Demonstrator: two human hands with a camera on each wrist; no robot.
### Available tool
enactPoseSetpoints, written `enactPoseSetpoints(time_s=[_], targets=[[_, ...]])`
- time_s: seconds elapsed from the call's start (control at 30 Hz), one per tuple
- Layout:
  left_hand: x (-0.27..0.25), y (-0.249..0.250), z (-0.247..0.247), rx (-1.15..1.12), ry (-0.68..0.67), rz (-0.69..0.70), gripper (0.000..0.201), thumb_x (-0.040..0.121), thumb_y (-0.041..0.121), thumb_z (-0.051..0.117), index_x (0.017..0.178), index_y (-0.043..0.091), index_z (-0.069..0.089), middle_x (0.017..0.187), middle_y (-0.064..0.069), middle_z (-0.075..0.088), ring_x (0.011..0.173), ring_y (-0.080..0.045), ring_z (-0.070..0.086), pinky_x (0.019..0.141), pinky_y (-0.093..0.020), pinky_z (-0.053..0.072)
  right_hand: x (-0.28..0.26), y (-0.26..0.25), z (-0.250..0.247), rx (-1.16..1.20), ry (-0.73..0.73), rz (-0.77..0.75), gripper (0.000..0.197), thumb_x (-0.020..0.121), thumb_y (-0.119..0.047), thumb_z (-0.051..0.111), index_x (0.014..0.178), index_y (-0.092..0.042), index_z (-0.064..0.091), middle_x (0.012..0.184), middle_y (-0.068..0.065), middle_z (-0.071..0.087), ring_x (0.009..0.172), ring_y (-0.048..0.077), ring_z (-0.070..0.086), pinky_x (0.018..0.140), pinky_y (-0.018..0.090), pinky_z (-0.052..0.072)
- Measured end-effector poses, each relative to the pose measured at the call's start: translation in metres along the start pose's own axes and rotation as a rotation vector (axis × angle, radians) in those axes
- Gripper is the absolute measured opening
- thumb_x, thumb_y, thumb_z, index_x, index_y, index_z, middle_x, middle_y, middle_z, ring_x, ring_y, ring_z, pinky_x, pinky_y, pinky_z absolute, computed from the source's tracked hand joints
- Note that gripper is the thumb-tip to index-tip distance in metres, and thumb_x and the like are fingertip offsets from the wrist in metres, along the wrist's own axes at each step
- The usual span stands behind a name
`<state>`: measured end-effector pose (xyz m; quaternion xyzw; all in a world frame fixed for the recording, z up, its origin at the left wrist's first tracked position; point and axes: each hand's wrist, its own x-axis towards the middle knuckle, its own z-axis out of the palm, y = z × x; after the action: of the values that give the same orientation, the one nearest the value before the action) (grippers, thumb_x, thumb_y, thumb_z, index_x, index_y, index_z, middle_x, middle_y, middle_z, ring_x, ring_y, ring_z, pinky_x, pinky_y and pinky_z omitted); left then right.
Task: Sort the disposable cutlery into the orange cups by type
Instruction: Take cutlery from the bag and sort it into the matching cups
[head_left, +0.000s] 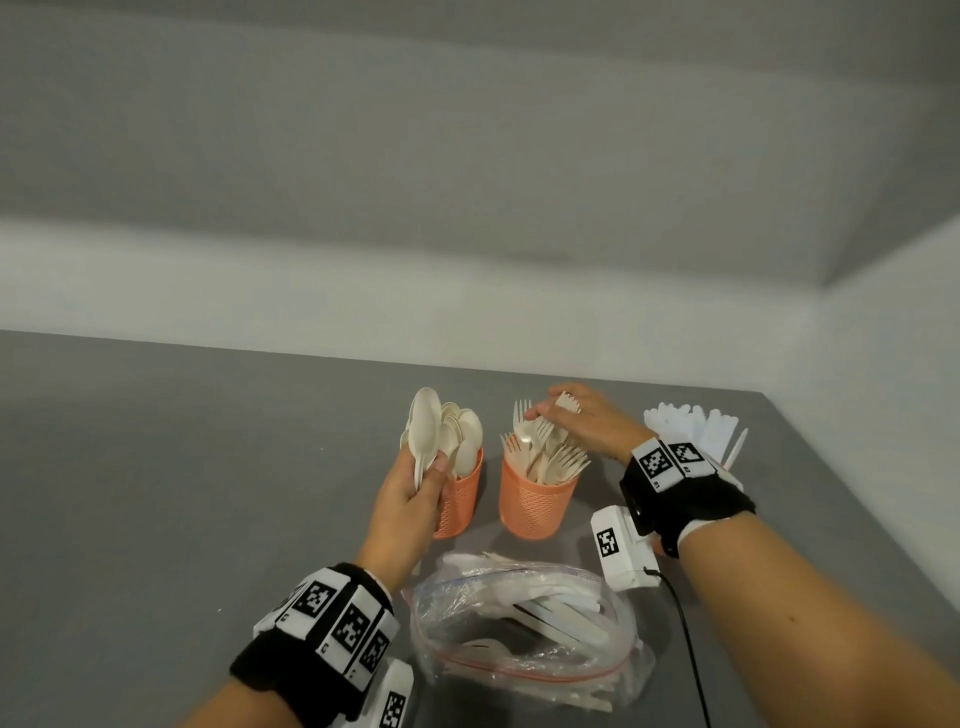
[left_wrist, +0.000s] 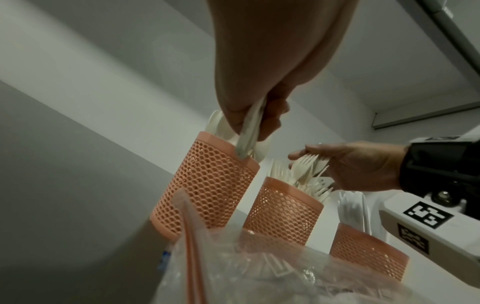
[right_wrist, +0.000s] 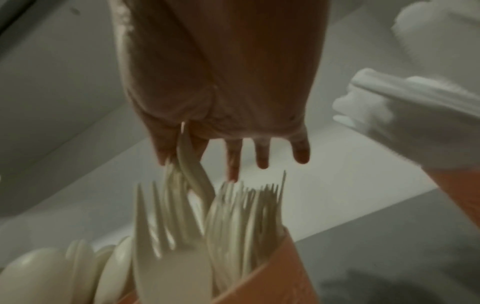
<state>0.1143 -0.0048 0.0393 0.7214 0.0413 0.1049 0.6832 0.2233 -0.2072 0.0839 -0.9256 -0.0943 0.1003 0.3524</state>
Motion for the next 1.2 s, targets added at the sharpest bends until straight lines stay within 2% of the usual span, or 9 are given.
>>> enactPoseSetpoints(time_s=[0.1, 0.17, 0.33, 0.43, 0.53, 0.63, 0.83, 1.03, 1.2], targets=[[-0.004, 0.005, 0.003, -0.003, -0.024, 0.014, 0.034, 0.096, 0.025, 0.044, 0.123, 0.004, 0.049, 0.085, -0.028, 0.054, 0.068, -0.03, 0.056, 0.07, -0.043, 0.047, 0.001, -0.003, 0.006, -0.059, 0.039, 0.089, 0.06, 0.089, -0.052, 0.047, 0.136, -0.014, 0.045, 0.149, 0.007, 0.032, 0.137, 0.028, 0.031, 0.112, 0.043, 0.027], [-0.006, 0.008, 0.004, 0.013, -0.032, 0.006, 0.035, 0.096, 0.025, 0.044, 0.124, 0.004, 0.049, 0.111, -0.038, 0.048, 0.1, -0.054, 0.047, 0.086, -0.059, 0.044, -0.001, -0.005, 0.009, -0.148, -0.056, 0.06, 0.058, 0.093, -0.05, 0.041, 0.143, -0.022, 0.033, 0.155, 0.007, 0.018, 0.143, 0.028, 0.018, 0.116, 0.044, 0.019], [-0.007, 0.01, 0.004, 0.028, -0.051, -0.004, 0.033, 0.096, 0.024, 0.044, 0.125, 0.011, 0.05, 0.116, -0.039, 0.046, 0.11, -0.053, 0.042, 0.09, -0.059, 0.043, -0.011, -0.006, 0.01, -0.282, 0.168, 0.037, 0.06, 0.092, -0.052, 0.04, 0.143, -0.024, 0.028, 0.152, 0.011, 0.023, 0.141, 0.03, 0.019, 0.113, 0.049, 0.022], [-0.004, 0.01, 0.006, 0.08, -0.015, 0.069, 0.028, 0.095, 0.024, 0.047, 0.12, 0.012, 0.052, 0.097, -0.03, 0.057, 0.1, -0.049, 0.051, 0.077, -0.048, 0.049, -0.031, -0.032, 0.017, -0.187, 0.39, -0.161, 0.058, 0.09, -0.05, 0.045, 0.14, -0.021, 0.035, 0.145, 0.008, 0.033, 0.136, 0.022, 0.027, 0.111, 0.041, 0.027], [-0.001, 0.013, 0.016, 0.187, 0.004, 0.176, 0.01, 0.095, 0.017, 0.047, 0.102, 0.016, 0.055, 0.088, -0.006, 0.06, 0.075, -0.021, 0.059, 0.061, -0.016, 0.046, -0.055, -0.067, 0.034, 0.221, 0.182, -0.275, 0.071, 0.082, -0.044, 0.062, 0.141, -0.025, 0.028, 0.126, -0.001, 0.048, 0.116, 0.012, 0.048, 0.091, 0.018, 0.04], [-0.002, 0.024, 0.026, 0.224, -0.158, 0.261, 0.028, 0.091, 0.003, 0.048, 0.118, 0.009, 0.051, 0.104, -0.001, 0.059, 0.086, 0.0, 0.058, 0.071, -0.006, 0.045, -0.06, -0.077, 0.061, 0.503, 0.105, -0.222, 0.063, 0.089, -0.022, 0.06, 0.141, -0.029, 0.025, 0.118, -0.002, 0.054, 0.095, 0.004, 0.057, 0.074, 0.006, 0.047], [0.016, 0.022, 0.012, 0.47, -0.214, 0.441, 0.046, 0.079, 0.02, 0.07, 0.123, 0.021, 0.058, 0.097, 0.002, 0.044, 0.089, -0.009, 0.046, 0.076, -0.002, 0.034, -0.05, -0.079, 0.053, 0.971, 0.303, -0.138, 0.047, 0.093, 0.002, 0.037, 0.13, -0.028, 0.034, 0.084, 0.007, 0.051, 0.054, 0.003, 0.057, 0.046, 0.015, 0.047], [0.04, 0.01, -0.012, 0.275, 0.091, 0.378, 0.059, 0.067, 0.059, 0.059, 0.111, 0.019, 0.059, 0.105, 0.003, 0.048, 0.099, -0.001, 0.049, 0.081, -0.01, 0.036, -0.029, -0.078, 0.034, 0.619, 0.613, -0.32, 0.041, 0.092, -0.003, 0.036, 0.127, -0.026, 0.034, 0.088, 0.0, 0.048, 0.06, 0.013, 0.044, 0.063, 0.032, 0.044], [0.059, -0.003, -0.021, 0.481, -0.193, 0.112, 0.107, 0.057, 0.049, 0.082, 0.143, 0.023, 0.024, 0.141, 0.0, 0.031, 0.125, -0.013, 0.038, 0.104, -0.034, 0.037, -0.016, -0.09, 0.035, 0.417, 0.66, -0.53, 0.046, 0.09, -0.004, 0.045, 0.133, -0.016, 0.035, 0.126, 0.002, 0.045, 0.109, 0.025, 0.052, 0.098, 0.042, 0.043]])
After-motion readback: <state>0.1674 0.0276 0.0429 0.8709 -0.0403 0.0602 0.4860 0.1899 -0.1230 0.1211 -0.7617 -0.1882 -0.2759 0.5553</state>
